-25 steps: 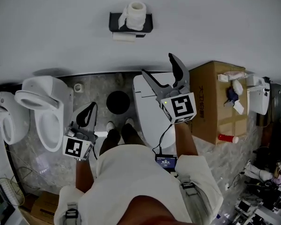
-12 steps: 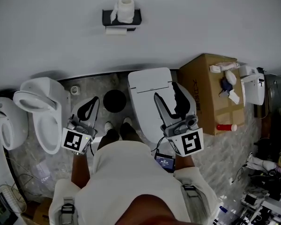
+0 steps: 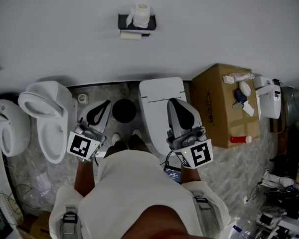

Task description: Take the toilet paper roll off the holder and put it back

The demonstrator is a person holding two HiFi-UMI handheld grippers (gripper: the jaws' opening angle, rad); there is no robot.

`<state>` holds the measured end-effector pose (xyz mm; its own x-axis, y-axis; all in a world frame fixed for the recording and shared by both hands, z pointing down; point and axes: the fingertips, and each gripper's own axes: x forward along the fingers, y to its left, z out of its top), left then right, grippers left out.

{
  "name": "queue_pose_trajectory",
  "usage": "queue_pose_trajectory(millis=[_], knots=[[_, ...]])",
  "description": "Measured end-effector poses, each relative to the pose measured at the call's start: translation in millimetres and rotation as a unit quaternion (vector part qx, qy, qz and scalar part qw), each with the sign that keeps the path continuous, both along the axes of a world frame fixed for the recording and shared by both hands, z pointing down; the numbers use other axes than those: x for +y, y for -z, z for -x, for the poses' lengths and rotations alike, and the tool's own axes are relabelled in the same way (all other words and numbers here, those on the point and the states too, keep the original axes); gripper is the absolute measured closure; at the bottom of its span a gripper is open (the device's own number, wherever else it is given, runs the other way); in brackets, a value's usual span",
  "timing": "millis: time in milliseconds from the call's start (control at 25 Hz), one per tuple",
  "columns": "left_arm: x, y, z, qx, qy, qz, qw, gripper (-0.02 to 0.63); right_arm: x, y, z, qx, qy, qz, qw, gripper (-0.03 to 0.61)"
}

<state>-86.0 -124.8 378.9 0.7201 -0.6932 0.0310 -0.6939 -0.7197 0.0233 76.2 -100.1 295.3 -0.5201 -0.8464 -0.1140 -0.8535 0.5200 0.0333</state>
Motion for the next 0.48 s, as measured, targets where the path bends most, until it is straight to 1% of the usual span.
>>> queue_pose_trajectory(millis=[120, 240, 360, 480], knots=[[5.3, 1.0, 2.5, -0.005, -0.005, -0.003, 1.0000, 0.612, -1.2, -3.9, 4.2, 0.005, 0.004, 0.008, 1.000, 0.569], [7.3, -1.8, 5.1, -0.004, -0.007, 0.004, 1.0000, 0.612, -3.4, -8.8, 8.9, 0.006, 0.012, 0.016, 1.000, 0.569], [9.3, 2.8, 5.7, 0.012, -0.012, 0.009, 0.9998, 0.612, -7.4, -16.8, 14.7, 0.006, 0.022, 0.032, 0.999, 0.568], [13.2, 10.7, 6.1, 0.021, -0.016, 0.002, 0.9997, 0.612, -7.4, -21.3, 17.6, 0.005, 0.028, 0.040, 0.999, 0.569]])
